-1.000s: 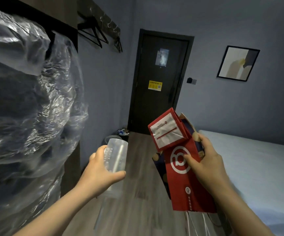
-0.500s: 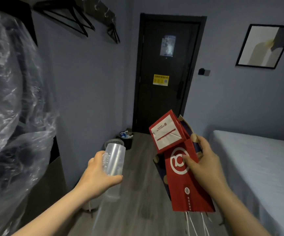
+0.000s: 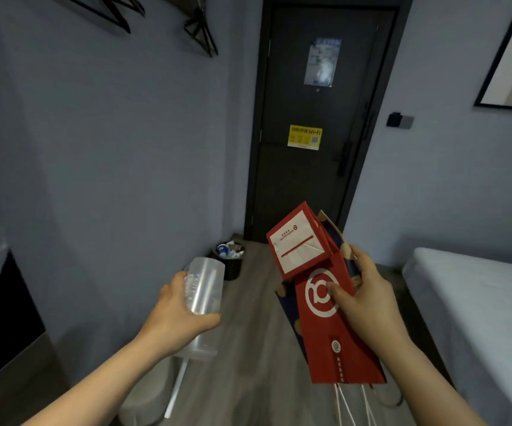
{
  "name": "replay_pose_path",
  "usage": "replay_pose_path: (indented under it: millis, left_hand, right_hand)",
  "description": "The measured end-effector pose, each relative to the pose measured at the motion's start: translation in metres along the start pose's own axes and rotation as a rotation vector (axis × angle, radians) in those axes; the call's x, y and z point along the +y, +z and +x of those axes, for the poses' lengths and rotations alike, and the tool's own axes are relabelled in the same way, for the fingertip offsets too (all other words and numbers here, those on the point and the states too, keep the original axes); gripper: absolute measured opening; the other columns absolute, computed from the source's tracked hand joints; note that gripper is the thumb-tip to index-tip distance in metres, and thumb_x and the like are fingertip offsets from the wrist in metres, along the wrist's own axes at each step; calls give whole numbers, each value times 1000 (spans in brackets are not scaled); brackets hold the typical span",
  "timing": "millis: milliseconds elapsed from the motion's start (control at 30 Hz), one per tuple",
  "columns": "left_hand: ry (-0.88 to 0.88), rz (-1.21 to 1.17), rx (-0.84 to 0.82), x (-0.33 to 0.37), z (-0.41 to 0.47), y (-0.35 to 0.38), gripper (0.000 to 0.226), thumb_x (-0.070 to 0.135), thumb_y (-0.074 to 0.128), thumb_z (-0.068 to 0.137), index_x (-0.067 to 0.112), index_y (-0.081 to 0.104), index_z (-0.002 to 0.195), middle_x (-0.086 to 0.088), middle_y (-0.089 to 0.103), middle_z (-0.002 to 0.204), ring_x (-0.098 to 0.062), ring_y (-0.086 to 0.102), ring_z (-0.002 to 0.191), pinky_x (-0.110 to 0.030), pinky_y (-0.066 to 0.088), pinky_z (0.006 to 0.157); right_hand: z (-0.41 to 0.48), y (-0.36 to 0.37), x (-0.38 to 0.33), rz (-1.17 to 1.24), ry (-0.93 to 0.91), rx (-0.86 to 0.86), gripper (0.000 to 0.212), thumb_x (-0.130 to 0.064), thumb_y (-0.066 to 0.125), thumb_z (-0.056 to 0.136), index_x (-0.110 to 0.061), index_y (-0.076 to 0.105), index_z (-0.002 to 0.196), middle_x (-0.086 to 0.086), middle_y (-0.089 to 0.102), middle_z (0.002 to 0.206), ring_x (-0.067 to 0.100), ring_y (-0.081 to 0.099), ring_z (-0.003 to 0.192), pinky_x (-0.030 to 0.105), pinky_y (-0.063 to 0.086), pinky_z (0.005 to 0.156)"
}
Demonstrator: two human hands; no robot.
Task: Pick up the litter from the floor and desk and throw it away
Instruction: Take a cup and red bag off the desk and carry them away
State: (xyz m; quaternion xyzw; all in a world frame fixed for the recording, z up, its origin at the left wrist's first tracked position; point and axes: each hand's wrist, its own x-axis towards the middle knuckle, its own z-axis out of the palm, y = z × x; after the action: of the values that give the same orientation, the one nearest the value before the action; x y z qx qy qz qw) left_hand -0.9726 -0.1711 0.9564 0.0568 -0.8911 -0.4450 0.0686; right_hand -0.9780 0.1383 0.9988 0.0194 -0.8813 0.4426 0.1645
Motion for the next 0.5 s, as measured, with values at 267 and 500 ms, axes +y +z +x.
replay_pose_path:
  millis: [267,500]
  left_hand:
    - [21,21,-1,12,177,20,86,52,68,43,34,33,119,7,42,114,-11,46,97,-25,38,72]
    - [35,25,-9,8,292,53,73,34,81,58,30,37,117,5,44,109,-11,48,93,-19,36,63]
  right_hand:
    - [165,53,17,-48,13,-13,66,-29,68,86,-45,29,137,-19,59,87,1,68,69,13,50,48]
    - [282,96,53,-18,6,-31,61,-28,68,87,-49,31,131,-23,60,88,-6,67,68,10,47,45]
